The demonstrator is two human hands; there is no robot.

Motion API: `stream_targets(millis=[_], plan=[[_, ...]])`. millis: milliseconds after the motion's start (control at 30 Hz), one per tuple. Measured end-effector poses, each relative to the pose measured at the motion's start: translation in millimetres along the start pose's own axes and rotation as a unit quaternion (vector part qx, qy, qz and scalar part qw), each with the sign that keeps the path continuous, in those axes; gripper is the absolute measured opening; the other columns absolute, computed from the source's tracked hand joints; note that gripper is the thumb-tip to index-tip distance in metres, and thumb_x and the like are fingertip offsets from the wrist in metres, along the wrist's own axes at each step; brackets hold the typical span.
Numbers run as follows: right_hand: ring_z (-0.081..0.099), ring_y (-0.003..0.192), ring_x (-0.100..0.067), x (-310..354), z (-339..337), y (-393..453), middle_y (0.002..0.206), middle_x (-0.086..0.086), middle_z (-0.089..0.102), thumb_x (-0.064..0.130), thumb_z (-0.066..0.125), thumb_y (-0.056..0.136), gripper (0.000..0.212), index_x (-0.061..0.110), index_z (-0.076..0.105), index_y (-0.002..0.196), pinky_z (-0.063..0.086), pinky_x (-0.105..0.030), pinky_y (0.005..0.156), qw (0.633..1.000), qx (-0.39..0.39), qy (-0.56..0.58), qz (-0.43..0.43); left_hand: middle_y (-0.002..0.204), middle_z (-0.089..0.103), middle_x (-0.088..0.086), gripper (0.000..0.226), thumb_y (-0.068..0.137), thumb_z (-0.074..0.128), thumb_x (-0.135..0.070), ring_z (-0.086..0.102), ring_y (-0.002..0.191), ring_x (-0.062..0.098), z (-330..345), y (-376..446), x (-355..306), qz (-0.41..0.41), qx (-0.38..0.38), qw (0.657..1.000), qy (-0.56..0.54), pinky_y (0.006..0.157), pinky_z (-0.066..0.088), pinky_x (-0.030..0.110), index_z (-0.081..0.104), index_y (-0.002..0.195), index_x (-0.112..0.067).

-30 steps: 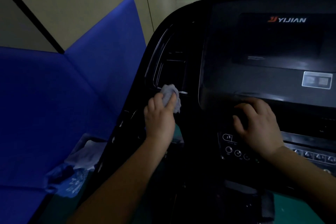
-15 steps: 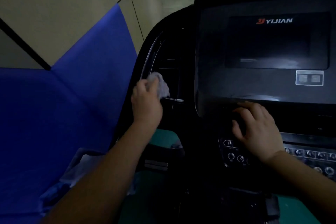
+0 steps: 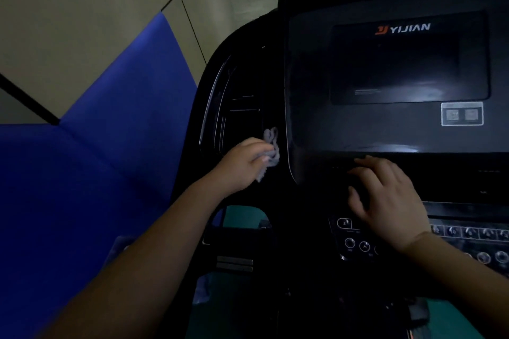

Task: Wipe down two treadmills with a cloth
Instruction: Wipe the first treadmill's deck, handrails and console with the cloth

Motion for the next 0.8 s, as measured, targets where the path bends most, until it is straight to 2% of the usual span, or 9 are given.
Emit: stream_targets(millis=[167, 300, 400, 467, 600, 700, 800], plan=[[0.056, 0.111, -0.034, 0, 1, 1, 0.114, -0.013, 0.06, 0.03, 0.049, 0.084, 0.033, 0.008, 0.065, 0.103, 0.045, -0.044, 0.096, 1.0, 0.001, 0.0, -0.006, 0.129, 0.047, 0.005, 0.032, 0.101, 0.039, -0.02, 0.042, 0.116, 0.021, 3, -1, 0, 0.013, 0.053, 0.986, 0.157, 0.101, 0.036, 0.036, 0.055, 0.128, -0.014], [0.056, 0.112, -0.034, -1, 2, 0, 0.115, -0.013, 0.06, 0.031, 0.049, 0.085, 0.033, 0.009, 0.064, 0.103, 0.045, -0.045, 0.097, 1.0, 0.009, -0.002, -0.002, 0.122, 0.049, 0.012, 0.036, 0.102, 0.032, -0.021, 0.048, 0.11, 0.027, -30, -4, 33, -0.062, 0.097, 0.953, 0.28, 0.092, 0.042, 0.037, 0.051, 0.131, -0.01], [0.056, 0.112, -0.034, -3, 3, 0, 0.115, -0.014, 0.06, 0.031, 0.048, 0.085, 0.033, 0.009, 0.065, 0.103, 0.045, -0.044, 0.097, 1.0, 0.013, -0.003, 0.0, 0.122, 0.047, 0.013, 0.039, 0.102, 0.032, -0.024, 0.047, 0.111, 0.028, -21, -2, 21, -0.044, 0.088, 0.959, 0.265, 0.091, 0.041, 0.035, 0.044, 0.137, -0.012], [0.055, 0.113, -0.033, -3, 4, -1, 0.115, -0.013, 0.06, 0.032, 0.047, 0.085, 0.034, 0.009, 0.065, 0.104, 0.044, -0.044, 0.097, 1.0, 0.016, -0.002, 0.001, 0.124, 0.046, 0.013, 0.039, 0.101, 0.034, -0.031, 0.046, 0.111, 0.03, -1, -1, 5, -0.017, 0.075, 0.964, 0.254, 0.094, 0.042, 0.041, 0.045, 0.136, -0.015], [0.056, 0.113, -0.033, -3, 4, 0, 0.115, -0.013, 0.06, 0.032, 0.047, 0.085, 0.034, 0.009, 0.065, 0.104, 0.045, -0.045, 0.096, 1.0, 0.014, 0.0, 0.0, 0.122, 0.048, 0.012, 0.042, 0.099, 0.037, -0.039, 0.048, 0.108, 0.028, 0, -8, 2, 0.004, 0.042, 0.957, 0.287, 0.09, 0.044, 0.042, 0.045, 0.134, -0.018], [0.056, 0.112, -0.034, -3, 4, 0, 0.115, -0.013, 0.06, 0.031, 0.048, 0.085, 0.033, 0.009, 0.065, 0.103, 0.045, -0.045, 0.096, 1.0, 0.014, 0.002, -0.002, 0.126, 0.049, 0.014, 0.045, 0.102, 0.028, -0.038, 0.048, 0.11, 0.028, -19, -9, 18, -0.029, 0.082, 0.943, 0.32, 0.091, 0.044, 0.043, 0.037, 0.142, -0.019], [0.056, 0.113, -0.034, -4, 3, -1, 0.115, -0.013, 0.06, 0.031, 0.049, 0.085, 0.033, 0.009, 0.064, 0.104, 0.045, -0.045, 0.096, 1.0, 0.012, 0.003, 0.0, 0.137, 0.044, 0.016, 0.051, 0.103, 0.028, -0.032, 0.045, 0.119, 0.03, -31, -3, 35, -0.081, 0.123, 0.911, 0.386, 0.097, 0.041, 0.044, 0.02, 0.151, -0.018]])
Point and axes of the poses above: each hand's wrist, its own y-axis towards the middle knuckle, its own z-axis out of the palm, x = y × z, the point moved 9 cm from there along y, towards the middle knuckle
